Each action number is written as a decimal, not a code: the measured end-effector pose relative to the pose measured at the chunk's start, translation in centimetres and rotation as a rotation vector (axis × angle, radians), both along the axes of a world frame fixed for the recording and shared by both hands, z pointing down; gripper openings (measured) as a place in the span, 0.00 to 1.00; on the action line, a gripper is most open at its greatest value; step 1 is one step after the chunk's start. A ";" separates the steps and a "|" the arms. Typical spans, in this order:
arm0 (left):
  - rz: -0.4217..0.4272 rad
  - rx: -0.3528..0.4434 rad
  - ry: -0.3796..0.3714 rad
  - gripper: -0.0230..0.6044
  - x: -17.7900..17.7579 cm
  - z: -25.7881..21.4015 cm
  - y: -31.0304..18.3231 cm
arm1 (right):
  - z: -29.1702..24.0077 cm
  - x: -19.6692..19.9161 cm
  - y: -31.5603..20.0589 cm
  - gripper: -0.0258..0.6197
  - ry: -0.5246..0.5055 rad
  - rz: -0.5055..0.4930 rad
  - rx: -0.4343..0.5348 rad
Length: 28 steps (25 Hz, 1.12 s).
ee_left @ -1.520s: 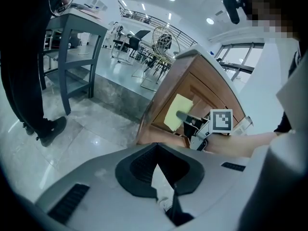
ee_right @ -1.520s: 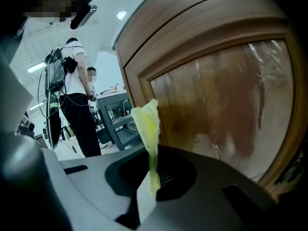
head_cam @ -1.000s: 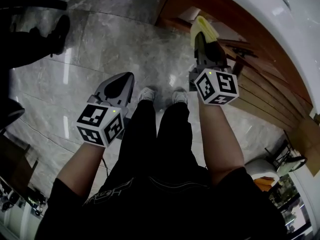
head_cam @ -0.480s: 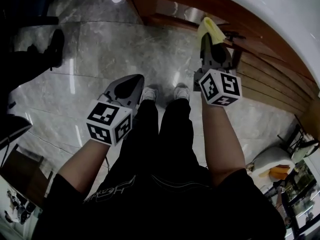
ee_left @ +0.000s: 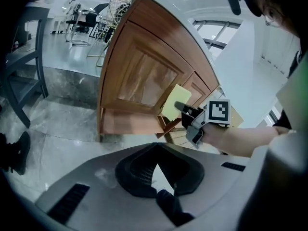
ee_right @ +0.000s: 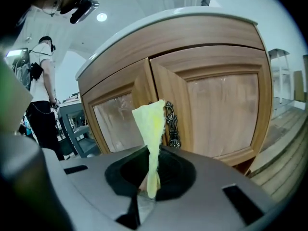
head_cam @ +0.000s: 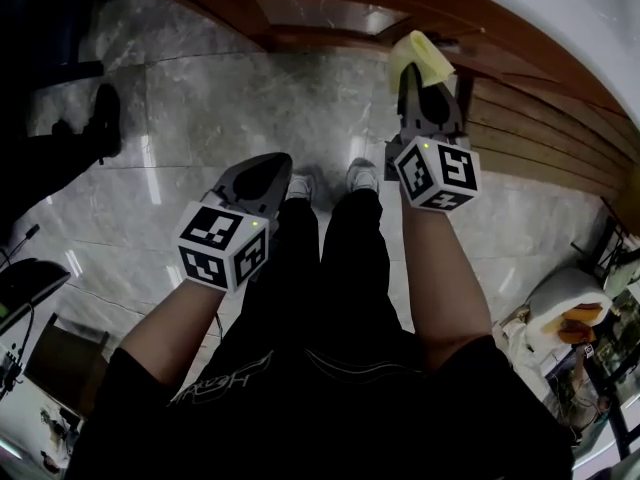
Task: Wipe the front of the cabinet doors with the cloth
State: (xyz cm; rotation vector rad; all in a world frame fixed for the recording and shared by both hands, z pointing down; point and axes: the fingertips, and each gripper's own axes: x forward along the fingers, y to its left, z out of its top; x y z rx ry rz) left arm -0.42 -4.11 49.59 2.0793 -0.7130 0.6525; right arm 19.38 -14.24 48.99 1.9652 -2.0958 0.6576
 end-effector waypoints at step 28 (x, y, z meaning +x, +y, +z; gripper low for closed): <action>-0.324 -0.054 -0.058 0.05 -12.0 3.0 -0.2 | 3.7 -16.5 -2.8 0.10 0.002 -0.432 -0.076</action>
